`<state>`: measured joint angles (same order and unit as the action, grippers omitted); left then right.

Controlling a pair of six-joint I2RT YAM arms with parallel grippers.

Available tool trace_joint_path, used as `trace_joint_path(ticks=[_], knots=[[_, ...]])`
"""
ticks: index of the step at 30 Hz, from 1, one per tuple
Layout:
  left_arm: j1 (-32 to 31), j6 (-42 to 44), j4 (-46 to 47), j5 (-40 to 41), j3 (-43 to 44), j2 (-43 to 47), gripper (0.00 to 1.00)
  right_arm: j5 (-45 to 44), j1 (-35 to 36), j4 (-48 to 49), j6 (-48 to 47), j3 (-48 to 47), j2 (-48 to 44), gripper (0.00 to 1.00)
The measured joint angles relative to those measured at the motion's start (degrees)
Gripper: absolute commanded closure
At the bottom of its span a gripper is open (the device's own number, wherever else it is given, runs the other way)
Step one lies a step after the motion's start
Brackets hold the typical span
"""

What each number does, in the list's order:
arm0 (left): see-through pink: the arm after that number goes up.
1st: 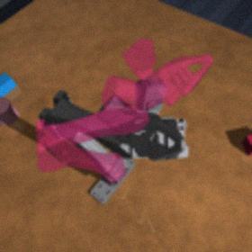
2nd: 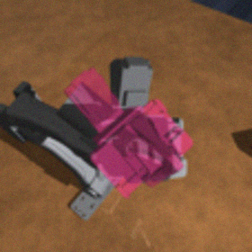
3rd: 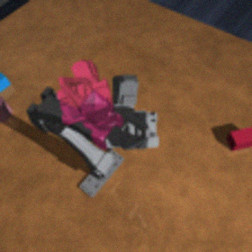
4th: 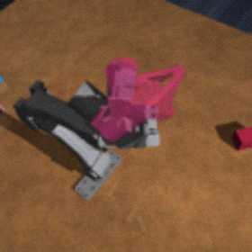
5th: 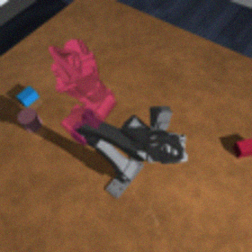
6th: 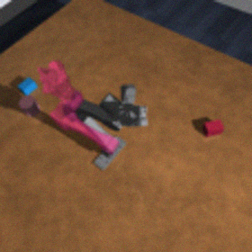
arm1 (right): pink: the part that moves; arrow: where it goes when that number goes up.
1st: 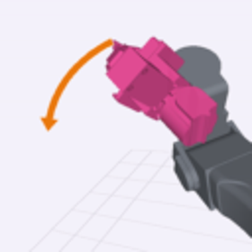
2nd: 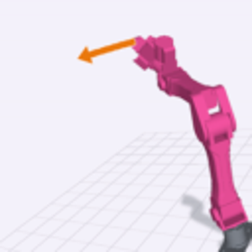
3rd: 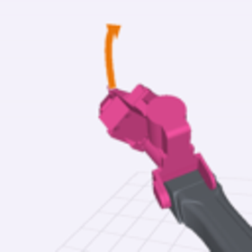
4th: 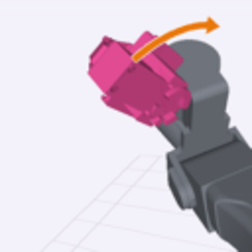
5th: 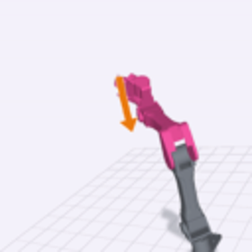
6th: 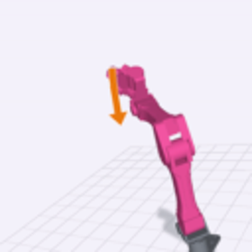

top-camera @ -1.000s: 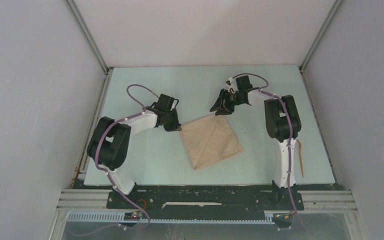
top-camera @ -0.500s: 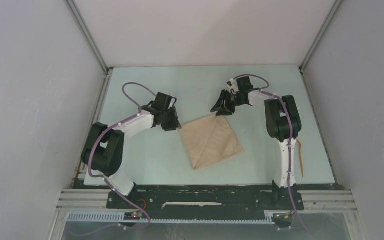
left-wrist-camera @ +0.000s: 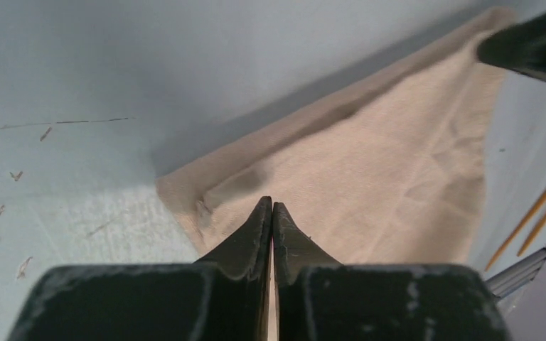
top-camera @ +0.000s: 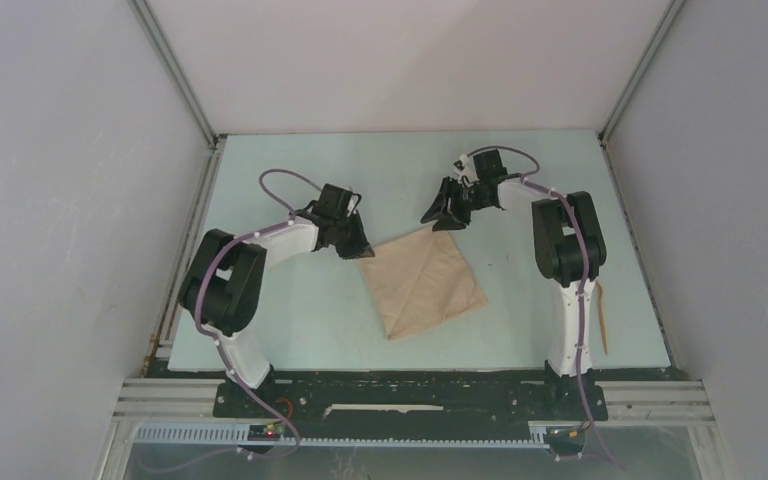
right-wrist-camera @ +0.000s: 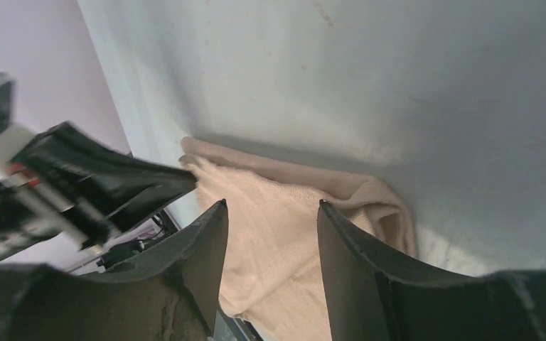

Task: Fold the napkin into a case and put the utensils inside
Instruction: Smooth out the upper triangle-folded napkin at the center of the board.

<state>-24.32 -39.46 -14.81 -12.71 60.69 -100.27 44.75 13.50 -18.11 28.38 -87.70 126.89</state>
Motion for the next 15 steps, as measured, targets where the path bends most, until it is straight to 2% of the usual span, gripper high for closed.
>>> trace_joint_path(ticks=[7,15], knots=[[0.39,0.02,0.17,0.55,-1.31,-2.75,0.96,0.7,1.05,-0.09,0.46,-1.73,-3.41,0.4],[0.46,0.02,0.61,1.16,-1.77,-2.75,0.99,1.66,-0.42,4.74,2.38,0.04,-0.33,0.4]])
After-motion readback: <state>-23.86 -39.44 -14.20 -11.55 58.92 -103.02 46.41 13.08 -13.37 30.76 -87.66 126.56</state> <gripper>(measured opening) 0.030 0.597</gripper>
